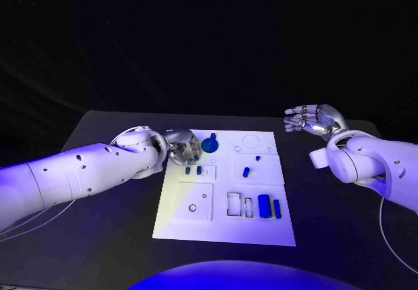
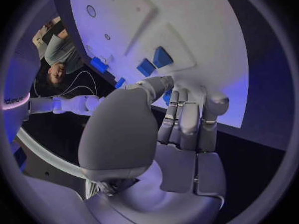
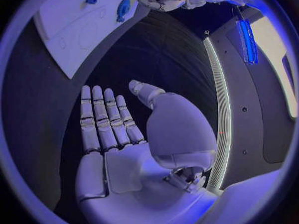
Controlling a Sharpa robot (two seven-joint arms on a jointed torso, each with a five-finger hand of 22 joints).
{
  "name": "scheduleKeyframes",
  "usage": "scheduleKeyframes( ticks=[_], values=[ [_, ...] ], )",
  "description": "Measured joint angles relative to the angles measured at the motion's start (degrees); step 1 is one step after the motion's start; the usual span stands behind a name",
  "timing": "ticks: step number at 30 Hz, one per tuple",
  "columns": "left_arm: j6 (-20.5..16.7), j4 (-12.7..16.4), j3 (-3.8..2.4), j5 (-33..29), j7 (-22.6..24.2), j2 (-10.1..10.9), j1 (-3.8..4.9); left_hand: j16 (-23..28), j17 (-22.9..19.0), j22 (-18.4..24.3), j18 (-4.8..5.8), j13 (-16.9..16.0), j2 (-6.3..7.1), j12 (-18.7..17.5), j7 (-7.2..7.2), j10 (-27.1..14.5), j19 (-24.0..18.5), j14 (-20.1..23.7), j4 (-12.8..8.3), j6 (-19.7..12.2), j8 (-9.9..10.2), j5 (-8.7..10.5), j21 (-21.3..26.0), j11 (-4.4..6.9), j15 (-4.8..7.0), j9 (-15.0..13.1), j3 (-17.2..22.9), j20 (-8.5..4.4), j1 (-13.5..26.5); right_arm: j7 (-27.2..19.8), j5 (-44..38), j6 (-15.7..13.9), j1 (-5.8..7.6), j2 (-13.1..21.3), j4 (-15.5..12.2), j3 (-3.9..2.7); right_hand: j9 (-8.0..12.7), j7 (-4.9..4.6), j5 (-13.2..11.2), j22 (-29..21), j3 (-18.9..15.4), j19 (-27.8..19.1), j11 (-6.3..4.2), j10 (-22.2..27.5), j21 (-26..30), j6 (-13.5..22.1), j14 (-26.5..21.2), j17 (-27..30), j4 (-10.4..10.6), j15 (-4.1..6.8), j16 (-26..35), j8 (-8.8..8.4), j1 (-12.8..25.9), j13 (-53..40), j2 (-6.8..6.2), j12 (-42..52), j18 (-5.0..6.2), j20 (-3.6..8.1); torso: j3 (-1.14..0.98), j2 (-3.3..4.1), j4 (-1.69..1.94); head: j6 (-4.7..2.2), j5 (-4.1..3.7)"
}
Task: Assemble the parts on the task board
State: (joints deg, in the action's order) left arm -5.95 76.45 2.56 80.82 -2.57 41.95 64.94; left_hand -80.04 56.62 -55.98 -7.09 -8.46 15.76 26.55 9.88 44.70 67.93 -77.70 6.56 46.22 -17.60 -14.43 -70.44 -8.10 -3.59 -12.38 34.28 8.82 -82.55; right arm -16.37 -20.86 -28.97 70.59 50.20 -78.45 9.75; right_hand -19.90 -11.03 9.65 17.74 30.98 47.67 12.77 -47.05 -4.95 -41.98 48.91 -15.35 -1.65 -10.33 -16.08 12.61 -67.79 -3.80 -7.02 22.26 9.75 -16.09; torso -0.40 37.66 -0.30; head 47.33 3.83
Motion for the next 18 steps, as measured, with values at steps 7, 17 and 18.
scheduleKeyframes(
  ticks=[7,17,18],
  values=[
    [-1.08,-0.16,0.04,-0.19,0.00,0.65,-0.06,0.00,-1.20,1.33,0.00,0.27,-0.32,0.74,-0.14,-1.81,-0.79,0.35,-0.24,-1.15,0.88,0.00,0.60,-0.40,-0.30,0.35,-1.01,0.19,-0.32,0.00,-0.03,0.03,-0.04,0.02,0.04,0.00,0.00,0.00,0.00,0.00,0.00,0.00,-0.21,0.21,0.00,0.00,0.00,0.06,0.00,0.00,0.00,0.00,0.00,0.00,0.00,0.00,0.00,0.00,0.01,0.00,0.00,-0.09,0.00],
    [-3.72,0.10,-0.74,-3.11,0.78,2.71,-0.10,0.50,-3.34,2.02,0.00,-0.14,-1.22,4.39,1.45,0.52,-1.23,1.48,-0.46,2.79,-0.58,0.00,0.88,0.00,0.20,-0.27,0.73,-0.14,-1.22,0.02,-0.36,0.26,-0.10,0.03,0.11,0.00,0.05,0.02,0.00,-0.41,0.70,1.09,-0.22,0.19,-0.01,-0.07,-0.04,0.29,-1.12,0.36,-1.49,0.00,-1.38,0.00,1.02,0.58,0.00,0.21,-0.02,-0.02,-0.03,-0.22,-0.03],
    [-4.29,0.18,-0.98,-4.55,1.20,3.15,-0.10,0.75,-4.03,2.43,0.00,-0.14,-1.22,4.62,1.47,0.80,-1.68,1.61,-0.34,2.96,-0.61,0.00,1.19,0.10,0.25,-0.30,1.01,-0.22,-1.22,0.04,-0.67,0.37,-0.11,0.04,0.13,0.00,0.05,-0.05,0.00,-0.41,0.95,1.74,-0.56,-0.15,-0.05,-0.62,0.49,0.29,-1.59,0.79,-2.08,0.04,-1.87,0.00,1.14,0.66,0.00,0.29,-0.02,-0.02,-0.03,-0.28,-0.04]
  ],
)
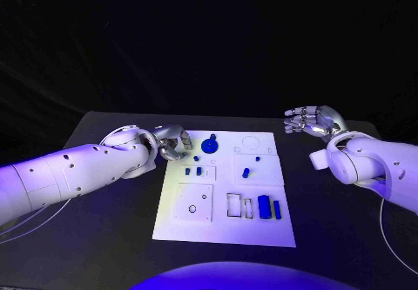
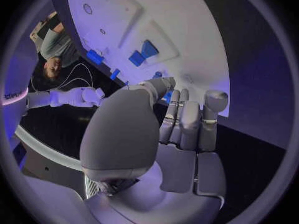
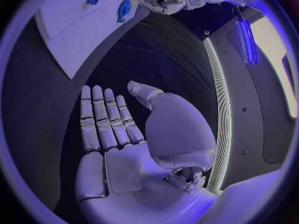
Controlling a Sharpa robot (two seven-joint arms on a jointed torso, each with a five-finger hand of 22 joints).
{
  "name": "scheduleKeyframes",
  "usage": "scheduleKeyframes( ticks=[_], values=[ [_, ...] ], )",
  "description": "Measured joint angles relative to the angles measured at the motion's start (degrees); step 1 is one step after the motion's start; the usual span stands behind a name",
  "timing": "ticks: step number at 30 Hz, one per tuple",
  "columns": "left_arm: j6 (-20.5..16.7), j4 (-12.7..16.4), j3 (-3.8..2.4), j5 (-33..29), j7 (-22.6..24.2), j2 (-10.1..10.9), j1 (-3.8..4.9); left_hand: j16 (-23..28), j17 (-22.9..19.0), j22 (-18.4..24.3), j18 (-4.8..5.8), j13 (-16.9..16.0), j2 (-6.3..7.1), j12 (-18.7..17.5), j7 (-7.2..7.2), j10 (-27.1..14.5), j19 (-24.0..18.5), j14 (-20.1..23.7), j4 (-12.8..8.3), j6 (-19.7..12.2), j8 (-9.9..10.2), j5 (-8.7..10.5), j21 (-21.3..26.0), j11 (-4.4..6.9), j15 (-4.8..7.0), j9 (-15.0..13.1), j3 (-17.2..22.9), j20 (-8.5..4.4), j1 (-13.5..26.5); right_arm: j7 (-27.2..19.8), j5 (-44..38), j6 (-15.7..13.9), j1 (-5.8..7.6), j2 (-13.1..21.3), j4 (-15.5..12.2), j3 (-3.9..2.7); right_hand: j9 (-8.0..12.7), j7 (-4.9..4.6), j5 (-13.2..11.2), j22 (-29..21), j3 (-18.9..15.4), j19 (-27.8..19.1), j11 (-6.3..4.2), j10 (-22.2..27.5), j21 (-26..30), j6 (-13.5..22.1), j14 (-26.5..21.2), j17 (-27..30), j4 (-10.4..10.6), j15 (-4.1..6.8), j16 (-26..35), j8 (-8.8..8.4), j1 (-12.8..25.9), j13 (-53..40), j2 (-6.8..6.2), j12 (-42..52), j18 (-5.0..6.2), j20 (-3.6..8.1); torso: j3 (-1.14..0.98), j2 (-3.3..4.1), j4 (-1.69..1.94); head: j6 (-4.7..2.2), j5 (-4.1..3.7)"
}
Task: Assemble the parts on the task board
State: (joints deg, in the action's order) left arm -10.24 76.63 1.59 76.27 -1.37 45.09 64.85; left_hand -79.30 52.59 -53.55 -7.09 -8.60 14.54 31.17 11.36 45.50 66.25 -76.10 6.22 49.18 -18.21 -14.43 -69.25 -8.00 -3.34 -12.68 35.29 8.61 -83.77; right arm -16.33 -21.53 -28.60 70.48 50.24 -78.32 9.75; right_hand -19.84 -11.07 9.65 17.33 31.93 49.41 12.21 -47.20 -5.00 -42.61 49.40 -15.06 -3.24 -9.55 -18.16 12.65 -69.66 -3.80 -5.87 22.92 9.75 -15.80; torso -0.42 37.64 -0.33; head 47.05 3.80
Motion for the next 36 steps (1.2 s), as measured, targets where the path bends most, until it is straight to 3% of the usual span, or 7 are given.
scheduleKeyframes(
  ticks=[3,8,10,14,23,25,36],
  values=[
    [-1.34,0.26,-0.39,-5.08,1.56,1.18,0.04,2.68,-5.97,4.95,-1.78,0.33,0.00,0.06,0.21,0.00,-3.63,2.99,0.11,0.21,0.00,0.00,3.21,0.00,0.02,0.00,0.88,-0.08,0.00,0.17,-1.47,0.55,-0.02,0.04,0.01,0.00,-0.09,-0.30,-0.38,0.79,1.28,4.10,-1.51,-2.39,-2.51,-2.37,4.85,-0.45,-1.52,1.57,-2.97,0.96,-1.11,0.14,0.01,0.24,0.00,1.62,0.01,-0.02,0.00,-0.12,-0.04],
    [-3.21,1.34,-0.75,-18.98,6.11,3.31,0.13,7.07,-14.48,8.91,-1.79,0.82,-0.48,0.46,0.04,0.65,-5.97,6.91,0.33,0.76,-0.44,0.00,6.09,0.13,0.22,-0.18,1.10,-0.10,0.48,1.27,-8.22,3.36,0.03,0.22,-0.39,-0.02,-0.03,-1.06,-0.80,6.60,0.14,11.64,-4.11,-8.44,-11.40,-6.90,16.97,-3.04,-3.83,5.43,-7.40,1.74,-2.81,0.24,0.96,-0.90,-0.02,6.23,-0.03,-0.04,-0.03,-0.38,-0.20],
    [-3.53,1.99,-0.81,-24.20,7.82,4.01,0.16,7.46,-15.15,9.21,-1.78,0.82,-0.72,1.14,-0.15,1.55,-5.97,6.92,0.36,0.96,-0.74,0.00,6.21,0.32,0.24,-0.33,1.07,-0.10,0.93,2.03,-12.03,4.90,0.14,0.32,-0.77,-0.03,0.42,-0.27,-0.80,11.94,-0.74,13.81,-5.34,-11.87,-18.22,-9.14,23.27,-5.52,-4.72,7.30,-10.09,1.73,-3.07,0.24,1.22,-2.99,-0.01,8.27,-0.03,-0.04,-0.02,-0.54,-0.48],
    [-3.67,3.51,-0.87,-35.25,11.21,5.35,0.18,7.46,-15.50,9.44,-1.78,0.40,-0.97,2.74,-0.42,3.28,-5.55,6.58,0.59,1.22,-1.01,0.00,6.58,0.84,0.58,-0.55,0.33,-0.53,1.29,4.10,-21.16,7.94,0.58,0.47,-1.78,-0.08,0.97,0.92,-1.03,17.88,-0.87,15.56,-6.50,-15.58,-25.84,-11.21,30.18,-9.89,-4.85,9.01,-14.90,1.16,-3.09,0.12,1.24,-5.62,-0.02,9.83,0.04,-0.04,-0.01,-0.86,-1.49],
    [-1.46,7.59,-0.89,-56.50,17.56,7.71,0.16,13.75,-24.18,16.71,-3.16,0.19,-1.34,4.21,-0.64,3.37,-9.13,11.93,2.91,1.00,-1.00,0.00,14.13,0.94,0.83,-0.98,-4.18,-0.63,4.99,11.17,-46.79,12.30,1.60,0.72,-5.03,-0.22,1.31,1.29,-2.22,32.15,0.77,20.60,-6.64,-17.30,-42.07,-12.51,34.35,-29.38,-4.19,9.26,-35.62,-0.05,0.61,-0.19,-2.46,-11.02,-0.02,9.76,0.15,-0.01,-0.04,-1.42,-3.35],
    [-0.75,8.22,-0.89,-59.97,18.68,8.13,0.13,14.54,-24.70,17.54,-3.15,0.19,-1.34,4.37,-0.64,3.79,-9.13,12.23,3.23,1.00,-1.00,0.00,15.31,1.35,0.87,-1.04,-4.73,-0.63,4.99,12.78,-51.66,12.95,1.63,0.64,-5.73,-0.22,1.31,1.29,-2.22,36.09,0.92,22.16,-6.34,-17.00,-46.24,-12.52,34.34,-33.95,-4.04,9.26,-40.11,-0.33,1.14,-0.19,-2.99,-11.76,-1.34,9.62,0.15,0.00,-0.04,-1.48,-3.52],
    [1.04,9.67,-0.88,-68.78,22.28,8.72,0.11,14.67,-24.91,18.09,-3.15,0.11,-1.34,4.76,-0.64,4.29,-9.13,12.23,3.02,1.00,-1.00,0.00,15.73,1.45,0.87,-1.05,-4.94,-0.63,4.99,18.50,-66.70,14.29,1.30,-2.12,-7.05,-0.15,1.31,0.53,-2.45,49.43,1.70,26.93,-5.78,-15.60,-60.34,-11.76,34.52,-47.62,-3.26,8.61,-53.85,-1.38,1.14,-0.21,-3.60,-13.86,-3.15,8.73,0.07,0.02,0.00,-1.69,-3.49]
  ],
)
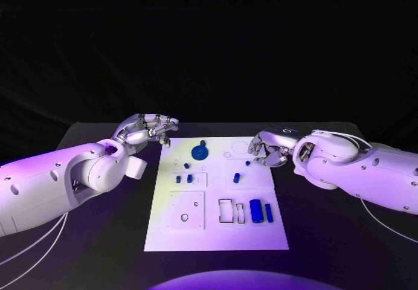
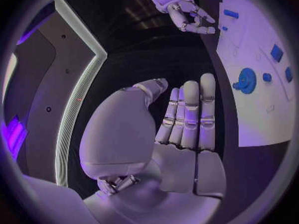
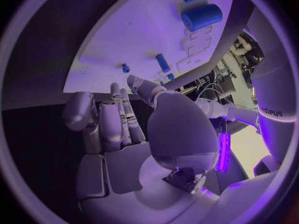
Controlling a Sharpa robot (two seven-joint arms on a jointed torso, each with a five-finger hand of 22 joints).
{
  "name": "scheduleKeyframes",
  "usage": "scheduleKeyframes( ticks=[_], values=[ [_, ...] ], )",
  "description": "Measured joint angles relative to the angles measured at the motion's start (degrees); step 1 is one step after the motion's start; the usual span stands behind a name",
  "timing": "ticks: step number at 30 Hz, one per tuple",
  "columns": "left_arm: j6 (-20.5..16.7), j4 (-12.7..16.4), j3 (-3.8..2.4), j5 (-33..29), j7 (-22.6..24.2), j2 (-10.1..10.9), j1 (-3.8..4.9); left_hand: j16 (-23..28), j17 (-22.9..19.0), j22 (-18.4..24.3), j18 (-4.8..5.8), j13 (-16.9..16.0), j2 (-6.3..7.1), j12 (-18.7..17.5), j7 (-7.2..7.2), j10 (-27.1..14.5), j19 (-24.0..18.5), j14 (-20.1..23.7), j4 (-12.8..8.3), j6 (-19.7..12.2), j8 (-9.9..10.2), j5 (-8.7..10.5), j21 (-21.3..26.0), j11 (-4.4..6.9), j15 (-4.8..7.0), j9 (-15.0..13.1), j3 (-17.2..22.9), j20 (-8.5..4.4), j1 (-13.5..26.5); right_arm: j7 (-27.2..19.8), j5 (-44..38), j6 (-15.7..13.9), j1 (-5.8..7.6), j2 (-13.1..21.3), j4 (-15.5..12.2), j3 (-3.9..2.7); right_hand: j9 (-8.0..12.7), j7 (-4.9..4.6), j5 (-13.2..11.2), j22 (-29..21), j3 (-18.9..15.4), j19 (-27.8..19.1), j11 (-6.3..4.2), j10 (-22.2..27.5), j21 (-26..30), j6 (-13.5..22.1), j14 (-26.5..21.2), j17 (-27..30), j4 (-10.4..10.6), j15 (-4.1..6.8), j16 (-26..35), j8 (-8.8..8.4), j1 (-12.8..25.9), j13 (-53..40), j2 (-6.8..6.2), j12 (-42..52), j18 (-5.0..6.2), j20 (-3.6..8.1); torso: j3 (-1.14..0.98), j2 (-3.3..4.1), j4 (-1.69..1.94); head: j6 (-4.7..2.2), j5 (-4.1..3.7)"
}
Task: Assemble the parts on the task board
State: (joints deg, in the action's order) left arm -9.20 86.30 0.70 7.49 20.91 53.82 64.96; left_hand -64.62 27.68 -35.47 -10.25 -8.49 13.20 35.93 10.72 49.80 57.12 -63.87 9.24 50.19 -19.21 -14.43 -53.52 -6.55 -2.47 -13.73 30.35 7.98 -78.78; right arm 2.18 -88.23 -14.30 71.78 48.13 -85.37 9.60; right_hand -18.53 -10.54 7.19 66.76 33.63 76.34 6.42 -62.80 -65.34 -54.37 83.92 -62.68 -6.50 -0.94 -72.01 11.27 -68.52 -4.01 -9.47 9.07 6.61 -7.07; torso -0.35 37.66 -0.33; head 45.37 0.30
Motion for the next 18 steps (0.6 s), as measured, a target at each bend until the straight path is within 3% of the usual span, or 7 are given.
scheduleKeyframes(
  ticks=[18],
  values=[
    [0.37,0.86,0.01,-2.57,1.20,-0.11,-0.01,0.63,-0.38,0.62,0.01,0.01,-0.24,0.00,0.02,-0.01,0.00,0.20,0.01,-0.41,0.04,0.00,0.89,0.00,0.21,0.01,-0.32,0.00,-0.24,3.44,-5.44,0.64,-1.66,-4.01,2.33,0.32,-0.05,-0.20,0.00,2.45,0.47,0.79,0.20,0.20,-2.41,0.21,0.20,-2.03,0.19,-0.20,-2.03,-0.23,-0.25,0.01,-0.19,-0.34,0.01,-0.04,0.00,0.08,0.08,0.24,0.34]
  ],
)
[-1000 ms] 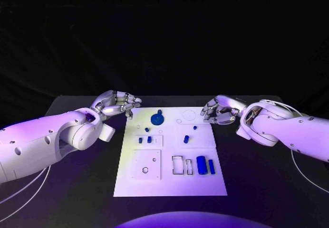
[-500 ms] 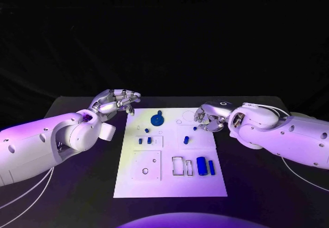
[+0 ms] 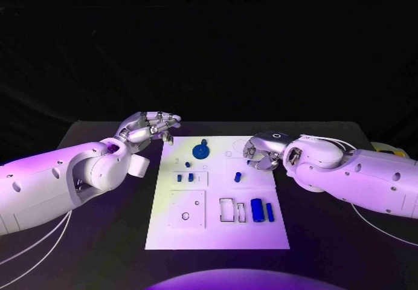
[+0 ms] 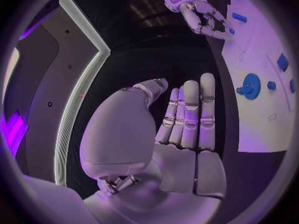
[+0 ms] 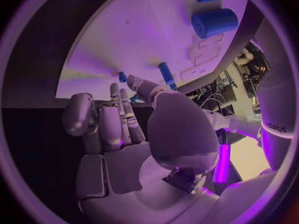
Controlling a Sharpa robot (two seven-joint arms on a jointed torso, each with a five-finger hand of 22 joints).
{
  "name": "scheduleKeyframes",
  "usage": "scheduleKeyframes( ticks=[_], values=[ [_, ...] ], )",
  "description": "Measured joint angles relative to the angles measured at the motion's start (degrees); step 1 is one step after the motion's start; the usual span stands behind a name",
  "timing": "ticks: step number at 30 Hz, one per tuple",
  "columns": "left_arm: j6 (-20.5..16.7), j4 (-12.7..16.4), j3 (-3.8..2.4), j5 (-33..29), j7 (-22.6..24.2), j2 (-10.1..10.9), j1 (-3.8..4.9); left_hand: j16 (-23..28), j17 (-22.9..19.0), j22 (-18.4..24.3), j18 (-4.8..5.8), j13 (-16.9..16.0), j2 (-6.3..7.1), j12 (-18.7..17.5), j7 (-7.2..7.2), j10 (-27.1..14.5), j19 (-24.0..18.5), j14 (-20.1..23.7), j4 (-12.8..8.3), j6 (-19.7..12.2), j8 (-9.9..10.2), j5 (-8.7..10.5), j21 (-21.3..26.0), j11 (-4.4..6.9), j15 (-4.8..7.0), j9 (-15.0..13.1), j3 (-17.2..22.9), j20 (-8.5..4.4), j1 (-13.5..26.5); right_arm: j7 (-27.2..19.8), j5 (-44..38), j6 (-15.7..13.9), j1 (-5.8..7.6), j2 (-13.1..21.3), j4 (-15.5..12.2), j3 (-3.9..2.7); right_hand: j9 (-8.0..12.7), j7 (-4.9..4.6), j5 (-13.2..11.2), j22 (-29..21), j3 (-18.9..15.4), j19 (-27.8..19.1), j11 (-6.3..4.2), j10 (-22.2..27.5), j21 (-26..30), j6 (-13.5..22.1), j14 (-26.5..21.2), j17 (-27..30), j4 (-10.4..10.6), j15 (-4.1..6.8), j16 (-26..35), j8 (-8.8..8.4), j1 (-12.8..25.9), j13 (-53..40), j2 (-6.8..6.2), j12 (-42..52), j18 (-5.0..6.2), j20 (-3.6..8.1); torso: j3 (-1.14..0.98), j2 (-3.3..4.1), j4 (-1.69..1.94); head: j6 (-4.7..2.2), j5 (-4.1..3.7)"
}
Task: Assemble the parts on the task board
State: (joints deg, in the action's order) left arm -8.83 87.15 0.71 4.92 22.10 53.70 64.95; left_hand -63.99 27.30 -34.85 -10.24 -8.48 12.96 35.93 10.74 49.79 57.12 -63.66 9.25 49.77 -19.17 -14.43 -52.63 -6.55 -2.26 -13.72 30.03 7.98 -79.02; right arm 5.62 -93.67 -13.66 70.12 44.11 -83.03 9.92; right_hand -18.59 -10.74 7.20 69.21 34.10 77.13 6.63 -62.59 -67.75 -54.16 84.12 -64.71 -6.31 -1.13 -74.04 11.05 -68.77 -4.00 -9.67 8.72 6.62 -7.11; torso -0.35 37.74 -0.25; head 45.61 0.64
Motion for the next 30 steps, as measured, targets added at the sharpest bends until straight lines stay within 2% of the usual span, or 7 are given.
scheduleKeyframes(
  ticks=[5,6,9,15,24,26,30],
  values=[
    [0.00,0.10,0.00,-0.15,0.00,0.00,0.00,0.00,-0.01,0.01,0.00,0.00,0.00,0.00,0.00,0.00,0.00,0.00,0.00,0.00,0.00,0.00,0.00,0.00,0.00,0.00,0.00,0.00,0.00,0.38,-0.37,0.41,-0.22,-0.17,0.71,0.00,-0.06,0.00,0.00,0.22,0.17,0.03,0.00,0.00,-0.02,0.00,0.00,-0.15,0.16,0.00,-0.18,0.00,0.00,0.00,0.00,0.00,0.00,0.03,-0.01,-0.01,-0.04,0.13,0.23],
    [0.00,0.11,0.00,-0.18,0.00,0.00,0.00,0.00,-0.01,0.01,0.00,0.00,0.00,0.00,0.00,0.00,0.00,0.00,0.00,0.00,0.00,0.00,0.00,0.00,0.00,0.00,0.00,0.00,0.00,0.44,-0.43,0.50,-0.34,-0.30,0.83,0.01,-0.11,0.00,0.00,0.35,0.23,0.03,0.00,0.00,-0.26,0.00,0.00,-0.25,0.23,0.00,-0.33,0.00,0.00,0.00,0.00,0.00,-0.54,0.03,-0.02,-0.01,-0.04,0.14,0.26],
    [-0.01,0.11,0.00,-0.22,0.00,0.00,0.00,0.00,-0.01,0.01,0.01,0.00,0.00,0.00,0.00,0.00,0.00,0.00,0.00,0.00,0.00,0.00,0.00,0.00,0.00,0.00,0.00,0.00,0.00,0.51,-0.55,0.61,-0.54,-0.56,0.91,0.02,-0.28,0.00,0.00,0.88,0.71,0.23,0.00,0.00,-0.92,0.00,0.00,-0.51,0.10,0.00,-0.74,0.00,-0.20,-0.11,0.20,0.00,-0.61,-0.17,-0.05,-0.01,-0.07,0.20,0.34],
    [-0.01,0.11,0.00,-0.28,-0.05,0.00,0.00,0.00,-0.07,0.10,0.00,0.01,0.00,0.00,0.00,0.00,0.00,0.00,0.00,0.00,0.00,0.00,0.26,0.00,0.00,0.00,0.00,0.00,0.00,0.60,-0.79,0.59,-0.70,-0.92,1.23,-0.17,-0.71,0.83,-0.78,2.10,1.51,0.45,-0.81,-1.47,-2.08,-0.83,0.00,-1.15,0.05,0.00,-1.52,0.47,-0.91,-0.39,0.91,0.62,-0.60,0.05,-0.09,-0.01,-0.04,0.37,0.36],
    [0.00,0.11,0.00,-0.34,-0.14,0.00,0.01,0.26,-0.06,0.17,0.01,0.01,0.00,0.00,0.00,0.00,0.00,0.00,0.00,0.00,0.00,0.00,0.26,-0.01,0.00,0.01,0.00,0.00,0.00,0.61,-1.04,0.23,-1.09,-1.11,1.12,-0.32,-1.42,1.43,-0.78,3.69,1.88,1.00,-1.37,-3.35,-3.62,-2.24,-0.17,-2.00,-0.01,0.17,-2.57,1.61,-1.39,-1.01,1.39,1.34,-0.53,0.60,-0.07,-0.04,-0.11,0.63,0.63],
    [0.00,0.09,0.00,-0.35,-0.16,0.00,0.01,0.26,-0.06,0.17,0.01,0.01,0.00,0.00,0.00,0.00,0.00,0.00,0.00,0.00,0.00,0.00,0.26,-0.01,0.00,0.01,0.00,0.00,0.00,0.61,-1.09,0.15,-1.18,-1.12,0.94,-0.32,-1.62,1.59,-0.78,3.99,2.04,1.05,-1.47,-3.55,-3.79,-2.41,-0.21,-2.08,-0.16,0.22,-2.62,1.84,-1.36,-1.10,1.37,1.35,-1.35,0.65,-0.07,-0.05,-0.11,0.66,0.64],
    [0.01,0.07,0.00,-0.36,-0.18,-0.01,0.01,0.25,-0.06,0.16,0.01,0.02,0.00,0.00,0.00,-0.01,0.00,0.00,0.00,0.01,0.00,0.00,0.26,-0.01,0.00,0.01,0.00,0.00,0.00,0.81,-1.27,0.08,-1.25,-1.12,0.82,-0.34,-1.86,1.78,-1.01,4.36,2.04,1.26,-1.67,-4.14,-4.04,-2.59,0.01,-2.17,-0.16,0.44,-2.74,2.01,-1.59,-1.16,1.59,1.72,-1.35,0.86,-0.06,-0.07,-0.08,0.73,0.64]
  ],
)
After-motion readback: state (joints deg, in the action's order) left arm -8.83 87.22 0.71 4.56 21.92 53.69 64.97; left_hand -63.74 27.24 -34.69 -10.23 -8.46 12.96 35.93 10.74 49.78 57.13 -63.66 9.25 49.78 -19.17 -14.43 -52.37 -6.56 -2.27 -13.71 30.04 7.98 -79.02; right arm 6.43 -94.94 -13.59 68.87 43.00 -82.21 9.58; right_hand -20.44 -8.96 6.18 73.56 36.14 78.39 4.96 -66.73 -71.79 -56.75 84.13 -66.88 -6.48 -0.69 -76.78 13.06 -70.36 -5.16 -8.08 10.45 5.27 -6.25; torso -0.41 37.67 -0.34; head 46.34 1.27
